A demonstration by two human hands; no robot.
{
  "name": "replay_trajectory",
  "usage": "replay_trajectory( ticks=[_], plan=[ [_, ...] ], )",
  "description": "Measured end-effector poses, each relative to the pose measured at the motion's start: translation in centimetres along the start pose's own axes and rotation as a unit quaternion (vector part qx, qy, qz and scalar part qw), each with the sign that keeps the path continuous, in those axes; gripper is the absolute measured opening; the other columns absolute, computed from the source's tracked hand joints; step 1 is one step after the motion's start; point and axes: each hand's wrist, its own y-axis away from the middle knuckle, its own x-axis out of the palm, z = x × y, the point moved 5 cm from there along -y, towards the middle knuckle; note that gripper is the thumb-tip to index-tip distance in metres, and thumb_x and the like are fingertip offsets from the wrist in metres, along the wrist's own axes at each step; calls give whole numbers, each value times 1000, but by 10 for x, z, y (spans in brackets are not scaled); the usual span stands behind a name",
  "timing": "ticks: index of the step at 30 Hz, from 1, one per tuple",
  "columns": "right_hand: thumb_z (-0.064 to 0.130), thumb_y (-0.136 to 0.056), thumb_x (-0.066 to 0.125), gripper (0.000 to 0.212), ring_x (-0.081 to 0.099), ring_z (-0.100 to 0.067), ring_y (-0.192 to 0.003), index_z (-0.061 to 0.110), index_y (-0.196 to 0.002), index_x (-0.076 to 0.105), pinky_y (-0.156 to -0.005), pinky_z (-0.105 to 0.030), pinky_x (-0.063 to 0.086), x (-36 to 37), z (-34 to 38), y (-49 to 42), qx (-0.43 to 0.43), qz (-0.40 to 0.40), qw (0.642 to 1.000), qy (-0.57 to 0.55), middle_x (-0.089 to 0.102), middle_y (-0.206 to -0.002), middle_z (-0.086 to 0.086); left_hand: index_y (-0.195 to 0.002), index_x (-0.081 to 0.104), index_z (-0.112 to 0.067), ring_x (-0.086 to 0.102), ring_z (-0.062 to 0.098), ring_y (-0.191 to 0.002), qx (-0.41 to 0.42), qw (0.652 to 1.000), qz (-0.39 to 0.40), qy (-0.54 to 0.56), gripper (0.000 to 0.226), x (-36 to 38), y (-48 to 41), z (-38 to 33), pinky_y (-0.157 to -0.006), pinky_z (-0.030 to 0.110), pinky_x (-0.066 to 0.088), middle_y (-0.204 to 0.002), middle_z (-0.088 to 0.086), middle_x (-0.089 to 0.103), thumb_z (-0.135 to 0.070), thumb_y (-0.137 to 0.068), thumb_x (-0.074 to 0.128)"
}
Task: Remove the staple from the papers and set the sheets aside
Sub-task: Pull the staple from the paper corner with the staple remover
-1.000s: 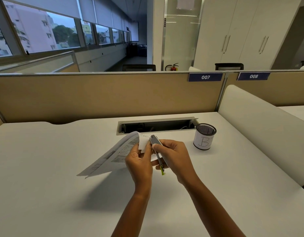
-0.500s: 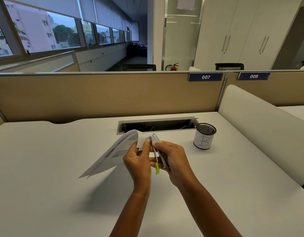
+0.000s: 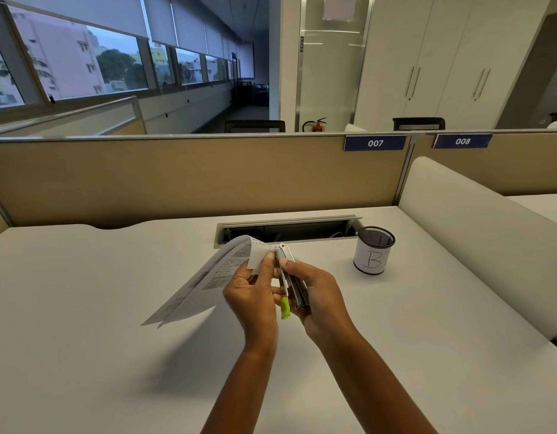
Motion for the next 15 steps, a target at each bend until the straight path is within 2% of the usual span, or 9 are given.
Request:
replay_trajectory(
  ticks=[6, 11, 15],
  plan=[
    [19, -90, 52, 23, 68, -5, -48, 22, -71, 64, -41, -13, 50, -1, -3, 0, 1, -3, 1000, -22, 70, -49, 13, -103, 61, -3, 65, 30, -80, -7, 1000, -2, 2, 27, 0, 1, 1, -50, 14, 54, -100, 19, 66, -15, -79, 62],
    [19, -89, 53, 23, 68, -7, -48, 22, -69, 64, -42, -13, 52, -2, -5, 0, 3, -13, 999, -34, 70, -50, 12, -94, 61, -12, 61, 21, -66, -10, 1000, 1, 19, 15, -1, 3, -3, -44, 10, 51, -96, 18, 65, -14, -79, 62],
    [18, -88, 55, 19, 69, -10, -48, 21, -72, 64, -44, -15, 54, -3, -7, 0, 14, -22, 998, -52, 71, -51, 9, -102, 61, -3, 56, 22, -62, -24, 1000, 3, 17, 26, -1, 3, 0, -44, 10, 51, -104, 27, 63, -16, -79, 61]
  ],
)
